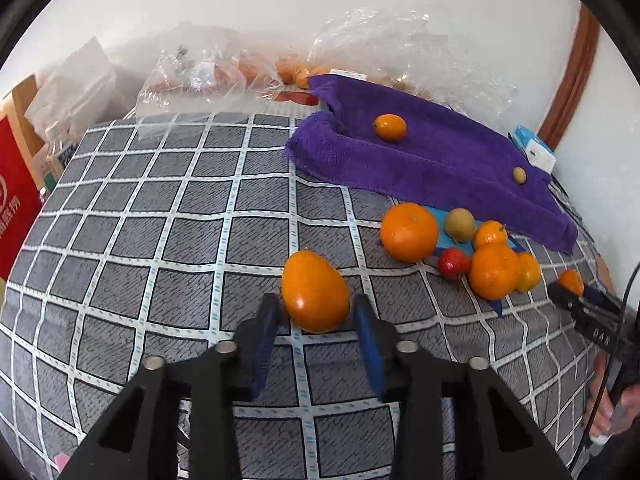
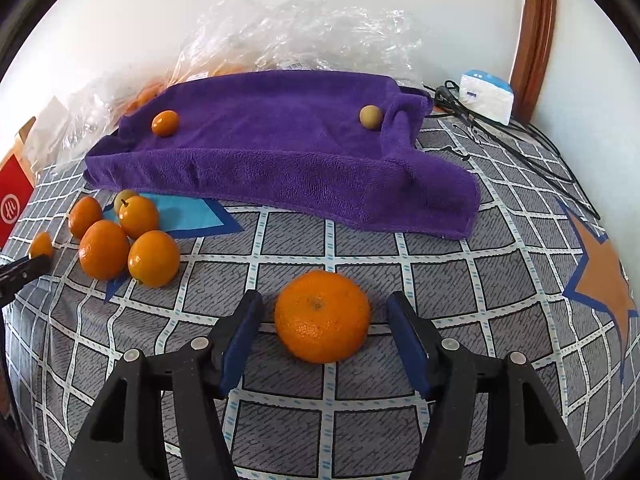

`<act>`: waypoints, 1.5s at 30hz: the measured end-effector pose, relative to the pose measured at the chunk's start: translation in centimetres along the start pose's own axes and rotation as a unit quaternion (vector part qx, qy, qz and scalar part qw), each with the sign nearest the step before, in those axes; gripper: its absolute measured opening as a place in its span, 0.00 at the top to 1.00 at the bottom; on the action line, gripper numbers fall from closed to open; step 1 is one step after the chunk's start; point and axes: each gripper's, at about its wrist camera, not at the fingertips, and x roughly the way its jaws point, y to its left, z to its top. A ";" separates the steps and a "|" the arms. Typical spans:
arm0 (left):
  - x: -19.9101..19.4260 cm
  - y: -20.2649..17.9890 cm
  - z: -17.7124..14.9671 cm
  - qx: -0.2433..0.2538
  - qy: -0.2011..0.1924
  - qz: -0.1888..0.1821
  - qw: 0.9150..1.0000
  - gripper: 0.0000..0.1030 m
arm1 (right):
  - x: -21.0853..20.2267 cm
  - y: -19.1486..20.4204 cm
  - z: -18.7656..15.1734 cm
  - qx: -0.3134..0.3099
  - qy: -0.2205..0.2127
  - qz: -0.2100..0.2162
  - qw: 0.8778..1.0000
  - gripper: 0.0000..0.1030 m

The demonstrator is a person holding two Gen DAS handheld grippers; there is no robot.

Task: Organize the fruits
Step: 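Grasp an orange kumquat with the left tool while the right tool holds the orange, then carry the held orange and kumquat over the purple towel with both tools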

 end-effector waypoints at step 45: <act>-2.4 1.2 -0.3 -0.080 -0.120 -0.012 0.989 0.71 | -2.6 -0.9 -0.6 0.025 -0.064 0.020 0.997 0.59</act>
